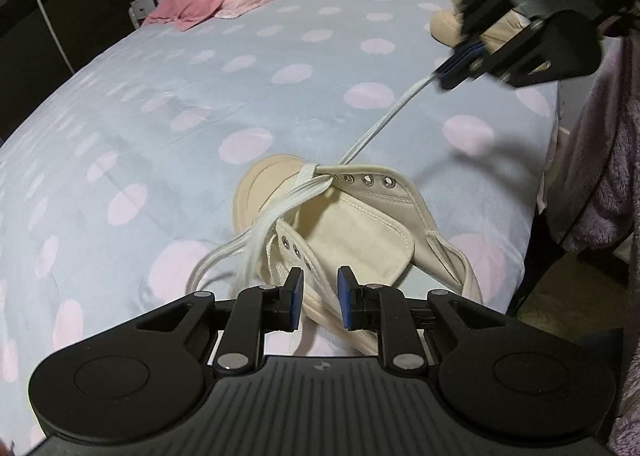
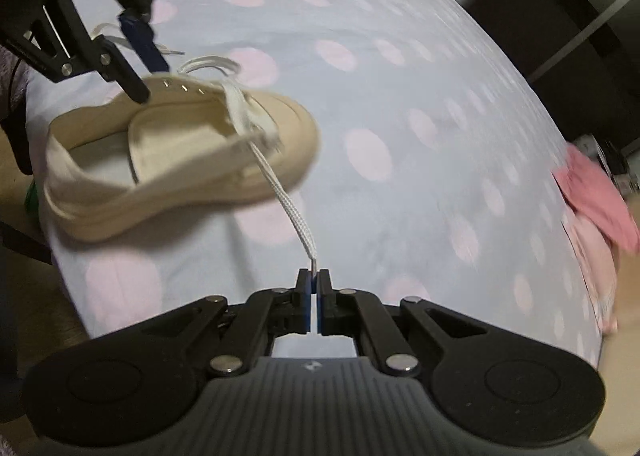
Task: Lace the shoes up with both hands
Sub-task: 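Pull the white lace through the eyelet with the right gripper, drawing it long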
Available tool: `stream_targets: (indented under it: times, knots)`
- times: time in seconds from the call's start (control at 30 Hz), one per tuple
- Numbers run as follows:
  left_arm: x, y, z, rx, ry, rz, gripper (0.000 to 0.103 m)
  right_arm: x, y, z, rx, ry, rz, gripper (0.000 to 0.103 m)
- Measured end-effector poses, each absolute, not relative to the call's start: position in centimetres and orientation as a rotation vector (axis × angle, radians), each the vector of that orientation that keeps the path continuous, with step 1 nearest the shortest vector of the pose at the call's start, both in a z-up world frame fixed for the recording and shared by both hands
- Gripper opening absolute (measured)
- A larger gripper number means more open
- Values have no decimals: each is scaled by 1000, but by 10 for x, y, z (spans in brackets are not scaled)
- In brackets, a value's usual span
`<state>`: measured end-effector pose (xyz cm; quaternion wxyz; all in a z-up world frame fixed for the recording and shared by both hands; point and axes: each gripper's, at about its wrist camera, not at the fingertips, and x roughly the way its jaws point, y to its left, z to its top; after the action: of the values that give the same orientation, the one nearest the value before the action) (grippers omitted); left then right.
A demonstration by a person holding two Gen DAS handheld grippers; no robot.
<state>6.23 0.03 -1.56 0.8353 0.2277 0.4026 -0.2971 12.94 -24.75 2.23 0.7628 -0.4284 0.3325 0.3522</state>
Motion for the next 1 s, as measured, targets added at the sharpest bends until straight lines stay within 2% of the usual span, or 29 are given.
stream_targets:
  times: [0.4,0.8,1.0]
  knots:
    - [62,-5,-22,487,857,-613,14,96,-332,86,-872,793,507,3]
    - [66,-10,-23,508,879,-589,14,88,-389,101,-874,868,333,3]
    - [68,-8,-25,510,898,-580,11,87,-412,103,-880,904,248,3]
